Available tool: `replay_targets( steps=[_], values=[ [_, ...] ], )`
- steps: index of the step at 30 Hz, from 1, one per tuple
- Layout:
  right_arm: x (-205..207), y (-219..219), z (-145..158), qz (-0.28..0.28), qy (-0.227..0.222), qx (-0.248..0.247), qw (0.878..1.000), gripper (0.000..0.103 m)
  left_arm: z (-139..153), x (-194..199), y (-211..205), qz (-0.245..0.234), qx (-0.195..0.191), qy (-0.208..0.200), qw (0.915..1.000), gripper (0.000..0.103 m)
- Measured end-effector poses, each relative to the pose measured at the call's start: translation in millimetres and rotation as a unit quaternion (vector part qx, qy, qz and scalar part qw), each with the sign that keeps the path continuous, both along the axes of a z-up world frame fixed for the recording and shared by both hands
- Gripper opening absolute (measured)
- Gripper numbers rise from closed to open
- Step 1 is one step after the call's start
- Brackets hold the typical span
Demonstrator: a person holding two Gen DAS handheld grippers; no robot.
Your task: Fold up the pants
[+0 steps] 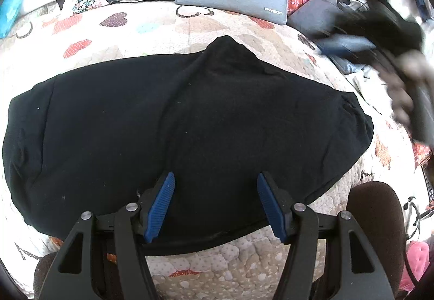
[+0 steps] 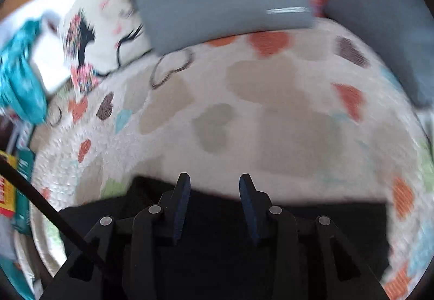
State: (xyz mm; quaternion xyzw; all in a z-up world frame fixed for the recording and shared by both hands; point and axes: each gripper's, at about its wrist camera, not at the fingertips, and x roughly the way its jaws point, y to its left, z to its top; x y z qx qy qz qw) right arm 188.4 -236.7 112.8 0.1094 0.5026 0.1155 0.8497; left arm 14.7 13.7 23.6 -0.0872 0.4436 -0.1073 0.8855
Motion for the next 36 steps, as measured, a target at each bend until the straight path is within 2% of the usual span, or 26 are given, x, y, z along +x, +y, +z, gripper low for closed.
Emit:
replay_targets(
  steps=[3, 7, 9, 11, 15, 20, 25, 28, 32, 36],
  values=[
    [-47, -82, 1, -0.056, 0.007, 0.024, 0.998, 0.047, 1, 3, 5, -0.002, -0.018, 0.01, 0.9998, 0.064],
    [-102, -171, -12, -0.126, 0.018, 0.061, 0.99, 0.054, 11, 11, 16, -0.012, -0.079, 0.061, 0.995, 0.064],
    [-124, -198, -20, -0.141, 0.018, 0.073, 0.987, 0.056, 23, 16, 16, -0.023, -0.109, 0.066, 0.9916, 0.064],
    [-136, -208, -27, -0.135, 0.015, 0.088, 0.987, 0.056, 43, 27, 6, -0.034, -0.111, 0.056, 0.9917, 0.064],
    [-138, -202, -41, -0.107, 0.004, 0.122, 0.987, 0.056, 72, 65, -43, -0.083, -0.105, 0.056, 0.9894, 0.064],
    [-125, -189, -63, -0.1, 0.001, 0.135, 0.986, 0.056, 82, 116, -140, -0.163, -0.025, 0.067, 0.9841, 0.064],
    [-114, -185, -79, -0.094, -0.005, 0.148, 0.985, 0.056, 65, 165, -222, -0.203, -0.007, 0.096, 0.9745, 0.064],
    [-107, -179, -79, -0.088, -0.017, 0.146, 0.985, 0.062, 52, 188, -260, -0.218, 0.0, 0.109, 0.97, 0.064],
    [-100, -176, -81, -0.086, -0.028, 0.152, 0.984, 0.064, 25, 214, -299, -0.24, 0.031, 0.138, 0.9604, 0.064],
    [-95, -175, -83, -0.084, -0.035, 0.168, 0.982, 0.064, 13, 222, -320, -0.257, 0.069, 0.126, 0.9558, 0.064]
  ],
)
